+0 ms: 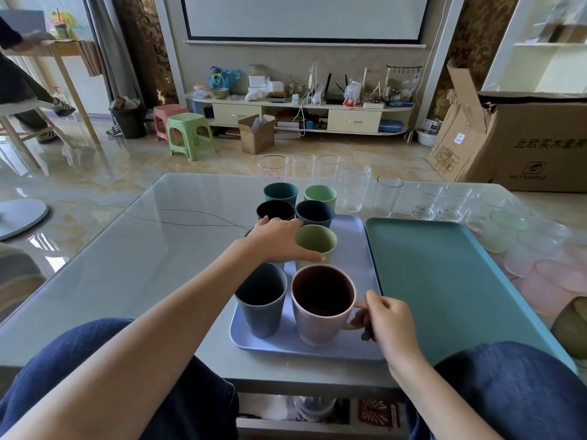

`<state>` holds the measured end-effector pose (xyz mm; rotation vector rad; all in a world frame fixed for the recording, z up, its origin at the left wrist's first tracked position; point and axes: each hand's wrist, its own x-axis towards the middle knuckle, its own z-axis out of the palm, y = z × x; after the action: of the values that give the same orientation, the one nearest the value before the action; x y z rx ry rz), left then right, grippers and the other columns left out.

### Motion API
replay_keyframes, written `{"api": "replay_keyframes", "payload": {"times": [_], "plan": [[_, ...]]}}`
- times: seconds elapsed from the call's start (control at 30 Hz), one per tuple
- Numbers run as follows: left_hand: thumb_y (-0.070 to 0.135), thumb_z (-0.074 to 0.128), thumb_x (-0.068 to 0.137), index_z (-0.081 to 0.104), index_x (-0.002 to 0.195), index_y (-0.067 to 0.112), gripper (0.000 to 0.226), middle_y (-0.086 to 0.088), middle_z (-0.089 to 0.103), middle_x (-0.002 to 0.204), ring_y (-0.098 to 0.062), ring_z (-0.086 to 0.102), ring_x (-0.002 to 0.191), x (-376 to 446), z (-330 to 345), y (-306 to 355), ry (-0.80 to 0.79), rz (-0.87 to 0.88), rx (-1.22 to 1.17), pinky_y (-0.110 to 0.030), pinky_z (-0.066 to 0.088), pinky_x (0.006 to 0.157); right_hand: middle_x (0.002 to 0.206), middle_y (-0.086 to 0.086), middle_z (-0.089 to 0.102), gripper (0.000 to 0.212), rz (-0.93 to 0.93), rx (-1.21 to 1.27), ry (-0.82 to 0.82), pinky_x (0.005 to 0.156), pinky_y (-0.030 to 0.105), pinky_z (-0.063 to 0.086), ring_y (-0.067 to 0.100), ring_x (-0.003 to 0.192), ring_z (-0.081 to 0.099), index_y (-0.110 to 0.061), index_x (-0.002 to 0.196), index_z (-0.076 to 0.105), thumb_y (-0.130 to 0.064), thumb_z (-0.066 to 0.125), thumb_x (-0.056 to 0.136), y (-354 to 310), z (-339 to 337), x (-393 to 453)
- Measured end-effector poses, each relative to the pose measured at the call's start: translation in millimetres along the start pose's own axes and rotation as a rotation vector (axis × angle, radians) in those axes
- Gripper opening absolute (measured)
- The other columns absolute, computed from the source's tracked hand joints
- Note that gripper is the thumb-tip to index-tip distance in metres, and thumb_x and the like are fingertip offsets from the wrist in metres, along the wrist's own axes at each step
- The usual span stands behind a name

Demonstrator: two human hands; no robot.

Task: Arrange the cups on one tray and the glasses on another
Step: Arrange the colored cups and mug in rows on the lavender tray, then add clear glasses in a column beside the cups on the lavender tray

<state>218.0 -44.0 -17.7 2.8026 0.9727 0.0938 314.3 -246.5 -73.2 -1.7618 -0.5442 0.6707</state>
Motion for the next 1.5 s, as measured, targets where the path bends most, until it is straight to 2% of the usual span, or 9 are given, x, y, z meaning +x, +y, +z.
{"api": "replay_keyframes", "payload": {"times": [0.17,0.27,0.4,0.53,0.7,1.0,1.23,1.33,1.5], "plan": [[0.069,0.042,0.083,0.044,0.136,0.018,0.073,-0.004,0.056,0.129,-0.025,0.046,0.123,-5.4,-6.0,1.4,0.049,-0.004,-0.16,-0.041,0.033,0.104,0.055,0.003,0.067,0.043,-0.035,0.006,0.061,0.033,0.019,0.035,0.01,0.029,0.041,-0.002,0.064,0.065,-0.02,0.044,0.097,-1.9,-2.8,-5.5],[0.043,0.04,0.096,0.055,0.123,0.014,0.043,-0.008,0.063,0.117,-0.023,0.057,0.105,-13.5,-15.9,-3.5,0.277,-0.018,-0.379,-0.038,0.047,0.089,0.073,0.006,0.069,0.034,-0.063,0.057,0.204,0.032,0.016,0.036,0.009,0.042,0.051,-0.003,0.08,0.065,-0.019,0.041,0.099,-2.4,-15.2,4.5],[0.016,0.039,0.094,0.057,0.111,0.014,0.024,-0.01,0.065,0.108,-0.031,0.061,0.094,-29.8,-17.6,-40.3,0.531,-0.316,-0.392,-0.04,0.052,0.079,0.089,0.012,0.066,0.004,-0.115,-0.403,0.237,0.062,0.028,0.04,0.033,0.083,0.061,-0.012,0.087,0.056,-0.01,0.054,0.089,12.7,-35.3,20.6],[0.022,0.044,0.09,0.059,0.092,0.01,0.02,-0.011,0.065,0.093,-0.032,0.06,0.084,-57.5,2.6,-84.1,0.294,-0.566,-0.244,-0.034,0.049,0.071,0.092,0.018,0.067,0.011,-0.057,-0.831,0.141,0.064,0.035,0.042,0.037,0.088,0.063,-0.011,0.086,0.051,-0.022,0.052,0.089,27.7,-35.0,19.1],[0.021,0.041,0.092,0.062,0.097,0.01,0.024,-0.011,0.065,0.11,-0.031,0.06,0.1,-90.0,50.5,-70.1,-0.148,-0.338,-0.024,-0.033,0.047,0.077,0.105,0.011,0.061,0.021,-0.195,-0.977,0.09,0.062,0.033,0.04,0.032,0.093,0.063,-0.014,0.103,0.042,-0.032,0.048,0.093,27.0,-26.7,15.4],[0.017,0.037,0.093,0.059,0.108,0.009,0.028,-0.01,0.063,0.117,-0.032,0.059,0.105,-94.0,65.4,-53.7,-0.064,-0.368,0.096,-0.036,0.046,0.08,0.134,0.004,0.038,0.035,-0.254,-1.318,0.051,0.092,0.033,0.038,0.025,0.123,0.035,-0.023,0.13,0.044,-0.018,0.028,0.1,34.7,-8.2,21.1],[0.011,0.038,0.086,0.055,0.086,0.015,0.018,-0.005,0.064,0.11,-0.026,0.056,0.106,-94.2,68.9,-55.9,-0.095,-0.278,0.309,-0.034,0.035,0.089,0.151,0.004,0.035,0.068,-0.258,-1.019,-0.069,0.117,0.03,0.016,0.02,0.142,0.024,-0.011,0.141,0.039,-0.025,0.002,0.086,54.3,-0.1,42.5],[0.007,0.037,0.084,0.037,0.066,0.017,0.02,-0.005,0.066,0.105,-0.027,0.057,0.101,-102.5,67.5,-65.2,-0.086,-0.258,0.344,-0.033,0.028,0.08,0.155,0.002,0.027,0.05,-0.208,-0.861,-0.138,0.118,0.031,0.017,0.019,0.145,0.018,-0.014,0.147,0.031,-0.011,0.024,0.098,55.1,8.8,45.6],[0.011,0.036,0.085,0.043,0.08,0.019,0.011,-0.004,0.066,0.105,-0.026,0.057,0.099,-115.7,66.3,-89.2,-0.049,-0.317,0.32,-0.033,0.027,0.079,0.156,0.008,0.022,0.05,-0.418,-0.922,-0.276,0.117,0.04,0.02,0.03,0.144,0.017,-0.009,0.141,0.041,0.004,0.037,0.093,40.5,27.2,36.5]]}}
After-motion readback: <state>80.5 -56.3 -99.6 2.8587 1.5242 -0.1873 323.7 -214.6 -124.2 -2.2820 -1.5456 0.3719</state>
